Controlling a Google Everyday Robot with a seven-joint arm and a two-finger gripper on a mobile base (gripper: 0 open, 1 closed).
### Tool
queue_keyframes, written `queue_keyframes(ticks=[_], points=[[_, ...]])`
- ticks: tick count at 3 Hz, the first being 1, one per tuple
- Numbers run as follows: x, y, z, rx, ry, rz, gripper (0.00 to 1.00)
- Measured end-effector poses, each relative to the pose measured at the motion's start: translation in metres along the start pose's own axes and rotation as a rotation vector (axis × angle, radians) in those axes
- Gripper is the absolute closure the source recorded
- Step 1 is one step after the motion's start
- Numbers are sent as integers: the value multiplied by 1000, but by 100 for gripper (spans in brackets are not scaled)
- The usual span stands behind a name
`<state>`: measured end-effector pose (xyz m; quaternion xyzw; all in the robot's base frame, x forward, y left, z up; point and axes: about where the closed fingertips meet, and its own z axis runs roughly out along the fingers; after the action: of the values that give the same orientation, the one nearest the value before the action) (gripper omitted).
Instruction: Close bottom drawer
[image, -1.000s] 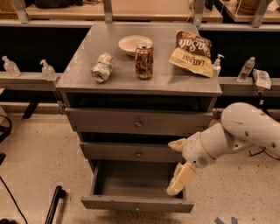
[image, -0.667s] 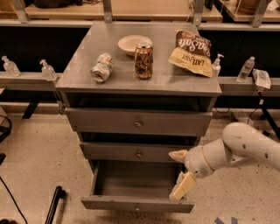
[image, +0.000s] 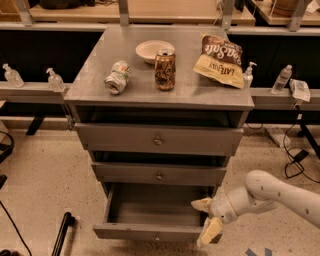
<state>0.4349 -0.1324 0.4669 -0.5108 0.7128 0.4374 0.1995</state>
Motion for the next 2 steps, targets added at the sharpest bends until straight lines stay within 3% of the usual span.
queue_keyframes(ticks=[1,2], points=[[31,2,32,-57,-29,60,0],[31,2,32,-57,-29,60,0]])
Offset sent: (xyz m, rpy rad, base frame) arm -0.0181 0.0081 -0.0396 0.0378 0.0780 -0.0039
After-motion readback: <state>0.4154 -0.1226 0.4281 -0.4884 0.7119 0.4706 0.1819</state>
